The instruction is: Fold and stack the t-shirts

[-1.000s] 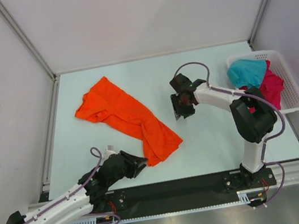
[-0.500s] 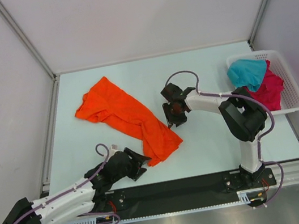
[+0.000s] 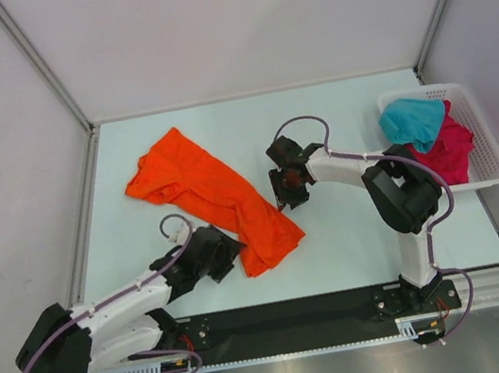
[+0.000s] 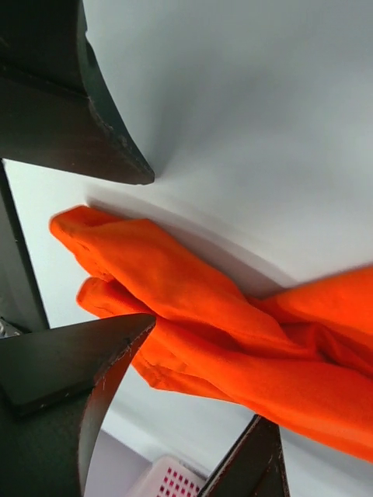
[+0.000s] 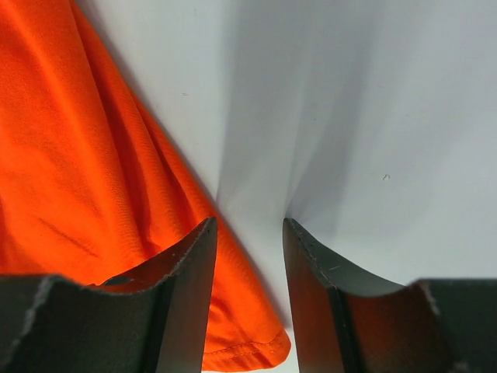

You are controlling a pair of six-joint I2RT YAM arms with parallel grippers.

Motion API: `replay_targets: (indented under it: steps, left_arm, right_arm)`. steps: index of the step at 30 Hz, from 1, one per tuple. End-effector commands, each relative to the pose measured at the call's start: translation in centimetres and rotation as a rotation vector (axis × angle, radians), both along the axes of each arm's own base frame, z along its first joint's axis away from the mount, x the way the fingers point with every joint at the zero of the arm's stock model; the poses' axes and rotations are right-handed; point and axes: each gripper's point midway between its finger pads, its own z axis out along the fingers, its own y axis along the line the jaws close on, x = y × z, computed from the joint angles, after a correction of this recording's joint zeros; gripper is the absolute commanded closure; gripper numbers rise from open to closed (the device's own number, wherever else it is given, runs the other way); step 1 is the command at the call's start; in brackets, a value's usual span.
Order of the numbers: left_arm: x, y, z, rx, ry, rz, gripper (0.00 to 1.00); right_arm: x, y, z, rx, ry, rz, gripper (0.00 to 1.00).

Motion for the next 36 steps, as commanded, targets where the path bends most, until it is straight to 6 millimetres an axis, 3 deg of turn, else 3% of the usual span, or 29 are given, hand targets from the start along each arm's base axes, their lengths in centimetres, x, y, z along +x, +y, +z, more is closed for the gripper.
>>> replay_targets:
  steps: [1, 4, 12, 17, 20, 23, 24, 25, 28, 32, 36]
  left_arm:
    - [2.4, -1.5, 1.3, 0.067, -0.054, -0.061, 0.27]
    - [2.8, -3.3, 0.9, 0.037, -0.025, -0.095, 0.27]
    - [2.8, -4.9, 1.4, 0.011, -0.031, -0.106, 0.27]
    - [2.6, -7.3, 1.0, -0.023, -0.015, -0.152, 0.30]
    - [2.4, -10.1, 0.2, -0.037, 0.003, -0.209, 0.37]
    - [1.8, -12.6, -1.3, -0.061, 0.043, -0.265, 0.78]
    - [1.6, -13.3, -1.4, -0.083, 0.044, -0.277, 0.99]
    - [1.3, -13.6, -2.3, -0.081, 0.070, -0.274, 1.00]
    - [0.0, -14.3, -2.4, -0.127, 0.100, -0.303, 1.00]
    - [-2.3, -12.7, -3.1, -0.141, 0.148, -0.311, 1.00]
    - [-4.7, -11.1, -2.9, -0.176, 0.177, -0.315, 1.00]
  right_arm:
    - [0.2, 0.1, -0.2, -0.016, -0.009, 0.002, 0.55]
    - [0.3, -0.4, -0.2, -0.024, -0.015, -0.004, 0.55]
    - [0.8, -1.4, -0.6, -0.023, -0.009, -0.017, 0.55]
    - [0.8, -1.4, -1.2, -0.018, 0.004, -0.019, 0.55]
    - [1.0, -1.5, -1.4, -0.019, 0.007, -0.023, 0.56]
    - [1.1, -1.9, -1.3, -0.019, 0.007, -0.031, 0.56]
    - [1.2, -2.2, -1.3, -0.023, 0.007, -0.032, 0.56]
    - [1.4, -2.5, -1.0, -0.023, 0.002, -0.037, 0.56]
    - [2.0, -3.3, -0.3, -0.023, -0.016, -0.046, 0.56]
    - [3.3, -4.4, 0.8, -0.010, -0.029, -0.068, 0.55]
    - [4.8, -3.9, 2.4, 0.011, -0.060, -0.058, 0.55]
